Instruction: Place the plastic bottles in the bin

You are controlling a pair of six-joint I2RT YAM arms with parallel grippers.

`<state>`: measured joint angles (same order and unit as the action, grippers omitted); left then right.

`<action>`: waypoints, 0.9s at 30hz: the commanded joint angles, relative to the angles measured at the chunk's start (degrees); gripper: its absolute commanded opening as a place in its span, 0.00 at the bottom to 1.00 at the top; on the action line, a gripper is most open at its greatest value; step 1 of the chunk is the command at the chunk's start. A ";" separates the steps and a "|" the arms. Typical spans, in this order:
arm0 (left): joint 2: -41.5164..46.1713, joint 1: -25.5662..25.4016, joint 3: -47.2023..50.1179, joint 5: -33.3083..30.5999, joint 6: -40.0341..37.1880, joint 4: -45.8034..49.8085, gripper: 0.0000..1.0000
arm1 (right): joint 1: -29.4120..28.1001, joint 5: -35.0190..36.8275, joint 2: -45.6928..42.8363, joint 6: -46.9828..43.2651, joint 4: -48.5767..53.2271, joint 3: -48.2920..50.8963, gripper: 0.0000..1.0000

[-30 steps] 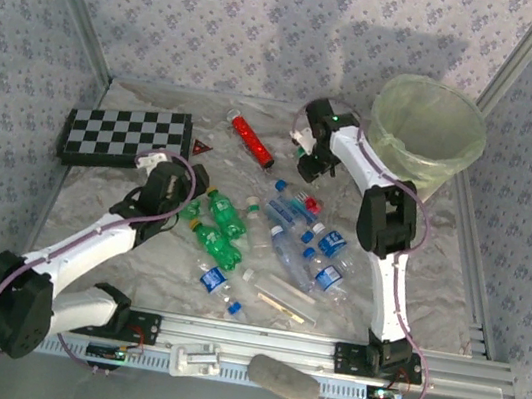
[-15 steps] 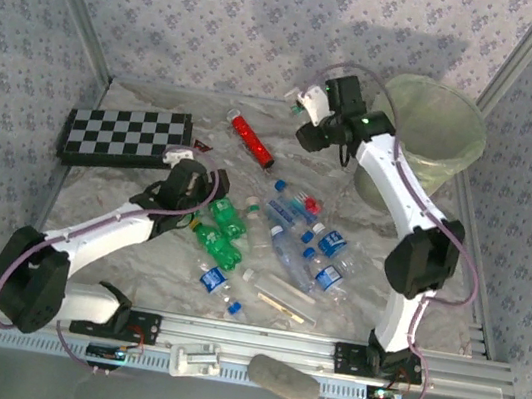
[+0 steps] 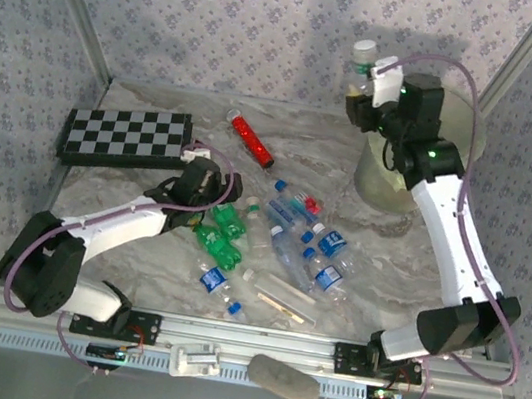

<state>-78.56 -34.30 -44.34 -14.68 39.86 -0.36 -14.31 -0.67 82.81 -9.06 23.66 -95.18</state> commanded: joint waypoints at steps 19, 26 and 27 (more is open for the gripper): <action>-1.56 -0.62 -3.26 1.76 -1.14 -0.96 1.00 | 18.62 -2.05 3.59 14.16 1.19 6.34 0.52; -1.64 -0.59 -3.54 1.63 -1.18 -0.78 1.00 | 19.30 -3.29 10.65 14.25 7.08 1.09 0.54; -1.62 -0.61 -3.57 1.65 -1.27 -0.78 1.00 | 19.33 -3.37 11.53 14.25 7.79 0.35 0.55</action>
<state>-79.94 -34.52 -45.80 -13.23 39.44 -0.62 4.56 -2.72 92.88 4.16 28.05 -90.91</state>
